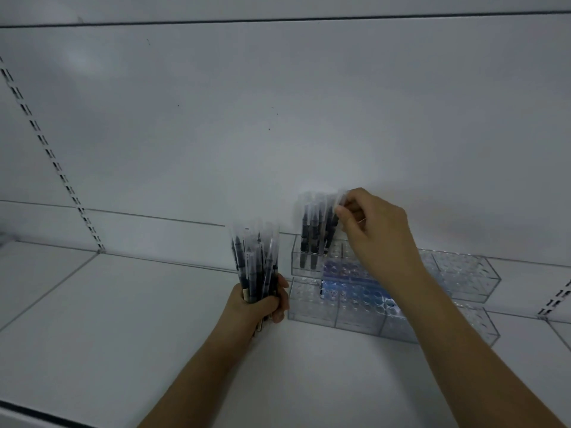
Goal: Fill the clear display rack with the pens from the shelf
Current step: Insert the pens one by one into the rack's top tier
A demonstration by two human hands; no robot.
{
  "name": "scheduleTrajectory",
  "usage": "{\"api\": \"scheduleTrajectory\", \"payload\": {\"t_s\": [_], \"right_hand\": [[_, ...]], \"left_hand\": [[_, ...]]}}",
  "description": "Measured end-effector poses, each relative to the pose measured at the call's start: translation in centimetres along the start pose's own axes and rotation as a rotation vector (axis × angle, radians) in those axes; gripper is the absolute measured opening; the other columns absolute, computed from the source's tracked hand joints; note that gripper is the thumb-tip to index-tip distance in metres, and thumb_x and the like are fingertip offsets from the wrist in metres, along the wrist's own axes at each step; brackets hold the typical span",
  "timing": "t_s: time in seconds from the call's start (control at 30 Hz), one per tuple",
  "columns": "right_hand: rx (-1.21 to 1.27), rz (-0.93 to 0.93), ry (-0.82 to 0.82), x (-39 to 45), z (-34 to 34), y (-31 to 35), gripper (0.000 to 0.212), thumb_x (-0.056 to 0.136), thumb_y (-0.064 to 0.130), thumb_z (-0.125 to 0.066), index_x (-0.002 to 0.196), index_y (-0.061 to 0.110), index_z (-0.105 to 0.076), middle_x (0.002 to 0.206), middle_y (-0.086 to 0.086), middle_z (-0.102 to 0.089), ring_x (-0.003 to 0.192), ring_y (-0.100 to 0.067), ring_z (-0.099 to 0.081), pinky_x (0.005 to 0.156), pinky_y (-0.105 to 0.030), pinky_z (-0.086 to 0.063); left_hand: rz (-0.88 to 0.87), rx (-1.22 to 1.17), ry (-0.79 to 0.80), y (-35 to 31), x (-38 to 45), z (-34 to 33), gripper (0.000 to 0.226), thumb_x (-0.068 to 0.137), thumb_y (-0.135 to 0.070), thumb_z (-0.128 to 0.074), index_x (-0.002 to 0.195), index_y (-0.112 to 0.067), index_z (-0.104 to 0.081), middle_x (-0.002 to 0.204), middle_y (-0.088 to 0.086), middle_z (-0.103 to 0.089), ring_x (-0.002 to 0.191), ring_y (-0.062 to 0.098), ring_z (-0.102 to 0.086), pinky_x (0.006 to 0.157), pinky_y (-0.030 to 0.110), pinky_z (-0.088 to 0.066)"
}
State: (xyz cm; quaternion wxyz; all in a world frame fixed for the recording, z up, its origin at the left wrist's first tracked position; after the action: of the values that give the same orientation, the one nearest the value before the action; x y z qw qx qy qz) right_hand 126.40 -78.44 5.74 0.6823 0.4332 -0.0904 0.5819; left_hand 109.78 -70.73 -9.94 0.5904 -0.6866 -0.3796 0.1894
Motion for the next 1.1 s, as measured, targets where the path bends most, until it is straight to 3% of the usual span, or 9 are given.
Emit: {"api": "scheduleTrajectory", "payload": {"t_s": [0.13, 0.23, 0.4, 0.73, 0.8, 0.87, 0.93, 1.0, 1.1], "right_hand": [[-0.158, 0.014, 0.103, 0.4, -1.7, 0.2, 0.027, 0.103, 0.034, -0.046, 0.095, 0.013, -0.061, 0.078, 0.001, -0.063, 0.071, -0.015, -0.058, 0.07, -0.036, -0.052], [-0.231, 0.002, 0.109, 0.5, -1.8, 0.2, 0.031, 0.104, 0.037, -0.041, 0.091, 0.014, -0.059, 0.072, 0.002, -0.059, 0.065, -0.014, -0.054, 0.063, -0.034, -0.049], [-0.27, -0.042, 0.106, 0.5, -1.8, -0.2, 0.027, 0.103, 0.038, -0.044, 0.093, 0.016, -0.057, 0.074, 0.003, -0.059, 0.065, -0.015, -0.054, 0.057, -0.03, -0.043], [-0.396, 0.005, 0.235, 0.3, -3.2, -0.1, 0.026, 0.102, 0.037, -0.046, 0.094, 0.016, -0.057, 0.081, 0.002, -0.058, 0.077, -0.019, -0.058, 0.06, -0.031, -0.044], [-0.329, -0.056, 0.195, -0.2, -2.4, -0.5, 0.025, 0.1, 0.041, -0.05, 0.099, 0.017, -0.059, 0.084, 0.002, -0.06, 0.078, -0.017, -0.059, 0.064, -0.031, -0.048], [-0.222, -0.11, 0.053, -1.0, -0.5, -0.1, 0.024, 0.098, 0.043, -0.053, 0.098, 0.02, -0.058, 0.082, 0.006, -0.06, 0.074, -0.013, -0.058, 0.066, -0.032, -0.051], [-0.109, -0.108, -0.011, -2.1, 0.2, 1.3, 0.02, 0.097, 0.041, -0.056, 0.091, 0.022, -0.06, 0.076, 0.01, -0.06, 0.068, -0.006, -0.057, 0.065, -0.024, -0.051], [0.068, -0.118, 0.099, -3.2, -1.9, 2.6, 0.015, 0.094, 0.038, -0.062, 0.089, 0.024, -0.064, 0.076, 0.013, -0.062, 0.069, -0.003, -0.059, 0.064, -0.012, -0.048], [0.302, -0.171, 0.246, -4.4, -5.6, 2.7, 0.009, 0.09, 0.032, -0.069, 0.093, 0.024, -0.066, 0.082, 0.012, -0.066, 0.078, 0.0, -0.061, 0.066, -0.006, -0.046]], "left_hand": [[0.006, 0.0, -0.007, -0.1, -0.1, 0.0, 0.025, 0.063, -0.001, -0.057, 0.086, -0.007, -0.066, 0.07, 0.02, -0.057, 0.055, 0.023, -0.047, 0.054, 0.032, -0.041], [0.005, -0.006, -0.021, 0.0, 0.0, 0.2, 0.029, 0.068, 0.008, -0.05, 0.086, -0.007, -0.066, 0.069, 0.019, -0.057, 0.055, 0.024, -0.047, 0.055, 0.032, -0.04], [0.008, -0.01, 0.002, 0.0, -0.1, 0.1, 0.029, 0.062, -0.007, -0.059, 0.09, -0.007, -0.066, 0.071, 0.018, -0.059, 0.056, 0.024, -0.048, 0.056, 0.032, -0.042], [0.015, 0.014, -0.005, 0.1, -0.2, 0.1, 0.033, 0.068, 0.008, -0.049, 0.091, -0.006, -0.068, 0.072, 0.019, -0.059, 0.057, 0.025, -0.049, 0.056, 0.033, -0.042], [0.014, 0.001, -0.003, 0.0, -0.3, 0.0, 0.034, 0.068, 0.008, -0.048, 0.092, -0.005, -0.068, 0.072, 0.019, -0.059, 0.056, 0.025, -0.048, 0.055, 0.033, -0.042], [0.007, -0.017, 0.005, -0.1, -0.3, -0.2, 0.034, 0.068, 0.008, -0.049, 0.093, -0.005, -0.068, 0.072, 0.019, -0.059, 0.056, 0.025, -0.048, 0.055, 0.032, -0.042], [0.009, -0.036, 0.022, -0.3, -0.4, -0.4, 0.033, 0.068, 0.006, -0.052, 0.093, -0.007, -0.069, 0.072, 0.019, -0.06, 0.055, 0.024, -0.049, 0.055, 0.032, -0.042], [0.014, -0.048, 0.049, -0.3, -0.5, -0.8, 0.034, 0.068, 0.005, -0.053, 0.095, -0.007, -0.07, 0.072, 0.019, -0.061, 0.055, 0.024, -0.048, 0.056, 0.032, -0.041], [0.034, -0.032, 0.105, 0.0, -0.7, -1.4, 0.03, 0.069, -0.001, -0.059, 0.097, -0.008, -0.07, 0.074, 0.02, -0.062, 0.056, 0.024, -0.049, 0.058, 0.032, -0.04]]}}
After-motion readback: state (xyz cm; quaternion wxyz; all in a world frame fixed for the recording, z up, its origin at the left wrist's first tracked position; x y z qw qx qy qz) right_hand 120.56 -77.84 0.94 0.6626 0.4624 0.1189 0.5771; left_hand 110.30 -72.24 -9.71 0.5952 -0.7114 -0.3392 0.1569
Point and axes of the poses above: each hand's wrist, its own x-axis towards the middle knuckle, its own z-axis out of the back of the hand, y = z × x, the point moved 10 cm from there along x, towards the middle knuckle
